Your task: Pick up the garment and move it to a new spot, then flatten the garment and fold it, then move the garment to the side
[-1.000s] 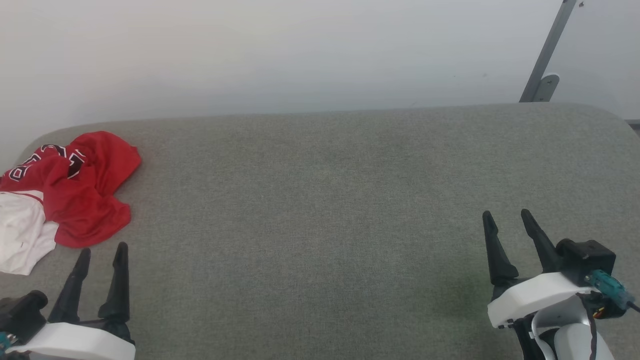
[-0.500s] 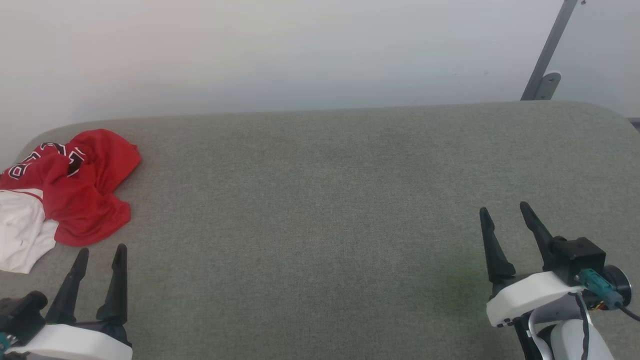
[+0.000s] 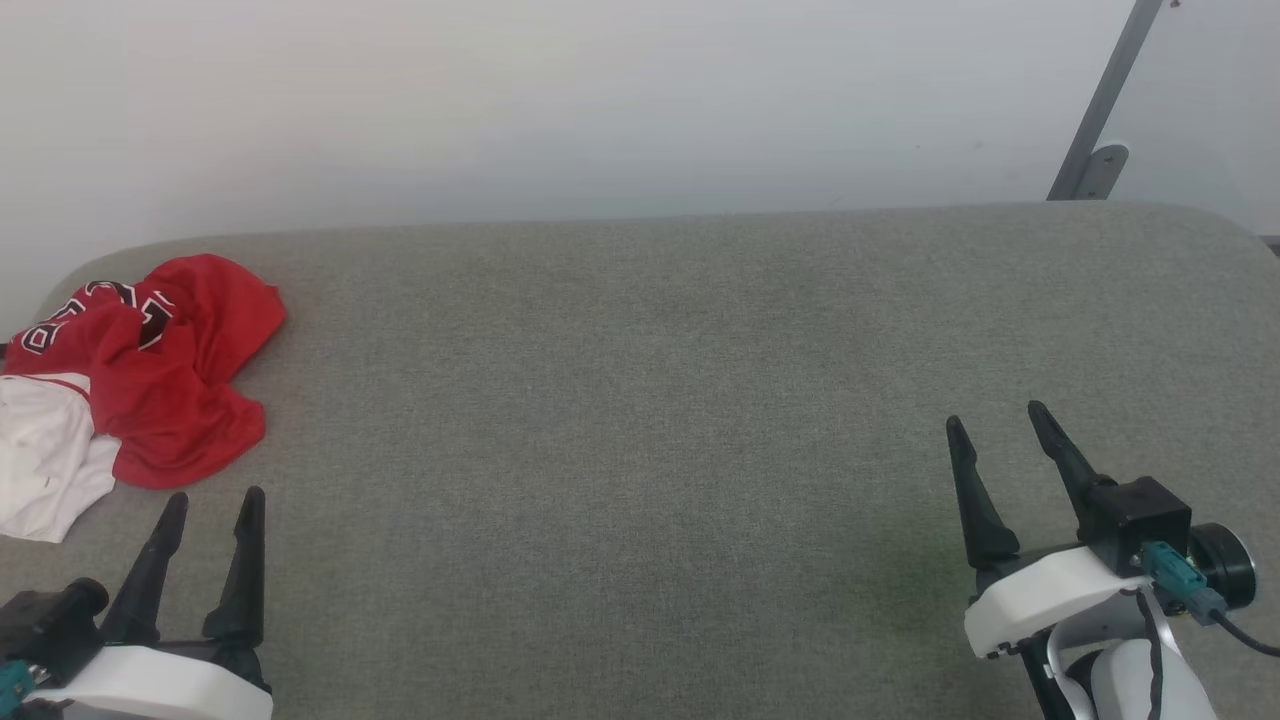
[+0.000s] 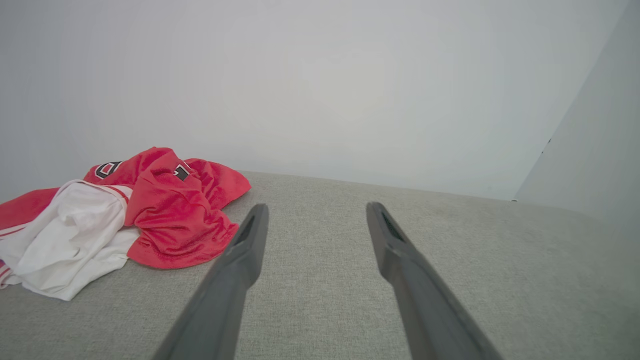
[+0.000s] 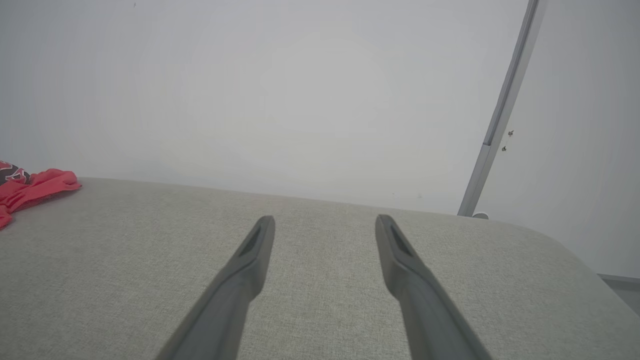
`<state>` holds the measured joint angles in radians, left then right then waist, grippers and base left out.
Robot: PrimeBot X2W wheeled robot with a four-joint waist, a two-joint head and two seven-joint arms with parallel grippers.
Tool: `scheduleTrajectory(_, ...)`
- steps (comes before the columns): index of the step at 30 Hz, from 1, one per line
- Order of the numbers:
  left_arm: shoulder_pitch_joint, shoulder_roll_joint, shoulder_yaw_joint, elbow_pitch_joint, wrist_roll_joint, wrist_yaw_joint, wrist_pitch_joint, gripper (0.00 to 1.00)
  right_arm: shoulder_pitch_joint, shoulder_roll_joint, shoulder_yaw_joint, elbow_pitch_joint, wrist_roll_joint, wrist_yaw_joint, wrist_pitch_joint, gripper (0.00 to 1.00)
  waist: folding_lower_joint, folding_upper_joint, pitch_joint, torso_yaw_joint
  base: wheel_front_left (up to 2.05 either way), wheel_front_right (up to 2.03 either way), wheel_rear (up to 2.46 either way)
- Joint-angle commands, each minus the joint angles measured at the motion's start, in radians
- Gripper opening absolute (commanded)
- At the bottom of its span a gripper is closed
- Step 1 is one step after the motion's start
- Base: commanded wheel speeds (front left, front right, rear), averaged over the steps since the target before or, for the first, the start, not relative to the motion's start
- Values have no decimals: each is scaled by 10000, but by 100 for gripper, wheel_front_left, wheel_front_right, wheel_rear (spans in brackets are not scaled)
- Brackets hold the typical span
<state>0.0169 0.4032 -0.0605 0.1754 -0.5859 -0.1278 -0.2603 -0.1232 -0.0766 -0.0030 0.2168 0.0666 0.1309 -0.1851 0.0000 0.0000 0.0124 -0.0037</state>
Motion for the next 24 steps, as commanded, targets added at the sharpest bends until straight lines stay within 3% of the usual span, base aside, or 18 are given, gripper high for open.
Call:
scheduleTrajectory(1,-111,-10,0,14,62,-40,-67,100,42,3,13,6,-31,-3,-63,100,0,0,-2,3,0,0,0)
scheduleTrajectory(17,-197,23,-54,97,-81,-41,-67,100,456,134,-39,-51,39,-3,-149,100,0,0,-36,58,0,0,0)
scheduleTrajectory(24,-294,-42,41,323,-193,-41,-64,100,548,171,78,-83,124,-3,-63,100,0,0,-207,420,0,0,0)
